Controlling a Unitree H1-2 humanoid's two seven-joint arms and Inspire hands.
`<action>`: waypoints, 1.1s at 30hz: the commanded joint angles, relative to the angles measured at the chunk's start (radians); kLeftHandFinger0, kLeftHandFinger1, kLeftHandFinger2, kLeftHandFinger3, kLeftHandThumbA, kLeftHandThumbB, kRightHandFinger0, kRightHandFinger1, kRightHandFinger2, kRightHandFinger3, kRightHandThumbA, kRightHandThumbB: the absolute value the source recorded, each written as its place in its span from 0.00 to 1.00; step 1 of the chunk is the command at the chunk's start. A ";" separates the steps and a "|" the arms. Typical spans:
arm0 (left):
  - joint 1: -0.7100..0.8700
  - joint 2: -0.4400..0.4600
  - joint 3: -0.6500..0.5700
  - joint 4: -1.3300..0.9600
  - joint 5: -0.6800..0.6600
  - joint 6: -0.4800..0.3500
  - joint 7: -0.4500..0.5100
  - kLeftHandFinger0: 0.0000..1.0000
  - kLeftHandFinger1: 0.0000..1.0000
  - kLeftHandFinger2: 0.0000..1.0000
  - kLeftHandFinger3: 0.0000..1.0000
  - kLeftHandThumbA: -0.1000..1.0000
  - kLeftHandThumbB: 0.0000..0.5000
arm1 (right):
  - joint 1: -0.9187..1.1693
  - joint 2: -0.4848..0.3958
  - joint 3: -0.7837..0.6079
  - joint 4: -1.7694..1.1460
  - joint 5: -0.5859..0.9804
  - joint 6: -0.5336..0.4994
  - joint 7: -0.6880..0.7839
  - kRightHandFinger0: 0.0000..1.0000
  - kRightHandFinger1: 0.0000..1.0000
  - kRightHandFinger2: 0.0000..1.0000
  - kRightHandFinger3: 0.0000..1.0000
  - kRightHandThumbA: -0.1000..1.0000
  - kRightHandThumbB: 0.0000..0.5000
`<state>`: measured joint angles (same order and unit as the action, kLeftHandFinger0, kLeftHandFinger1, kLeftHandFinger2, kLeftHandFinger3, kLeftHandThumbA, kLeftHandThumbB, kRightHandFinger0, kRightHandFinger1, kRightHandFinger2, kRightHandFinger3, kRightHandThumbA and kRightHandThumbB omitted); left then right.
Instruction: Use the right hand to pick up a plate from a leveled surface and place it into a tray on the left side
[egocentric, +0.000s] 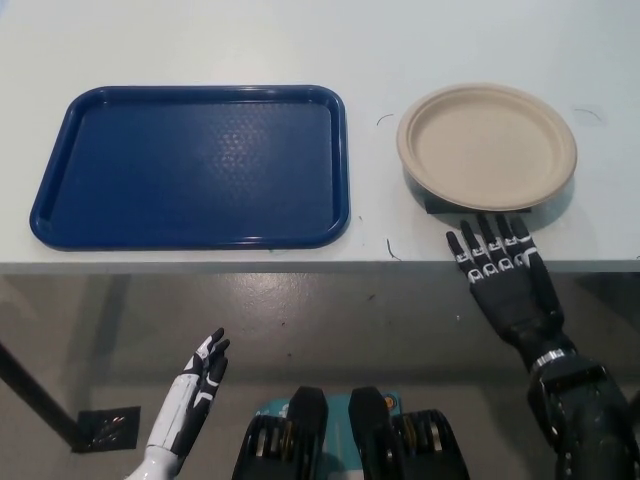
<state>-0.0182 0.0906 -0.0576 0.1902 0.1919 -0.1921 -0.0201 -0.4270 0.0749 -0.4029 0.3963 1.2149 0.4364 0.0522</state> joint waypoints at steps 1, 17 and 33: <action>-0.012 0.007 -0.005 -0.038 0.001 0.003 -0.001 1.00 1.00 1.00 1.00 1.00 0.15 | -0.072 -0.003 -0.024 0.033 -0.028 -0.041 0.039 1.00 1.00 1.00 1.00 1.00 0.81; -0.016 0.008 -0.004 -0.032 -0.007 -0.001 -0.004 1.00 1.00 1.00 1.00 1.00 0.20 | -0.268 -0.071 -0.061 0.240 -0.145 -0.086 -0.027 1.00 1.00 1.00 1.00 1.00 0.93; -0.018 0.008 -0.008 -0.039 0.001 0.001 -0.002 1.00 1.00 1.00 1.00 1.00 0.19 | -0.322 -0.101 -0.062 0.289 -0.215 0.034 -0.405 0.00 0.05 0.57 0.54 0.00 0.02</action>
<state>-0.0188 0.0913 -0.0580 0.1871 0.1909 -0.1756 -0.0214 -0.6997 0.0010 -0.4649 0.6741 1.0674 0.4427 -0.1714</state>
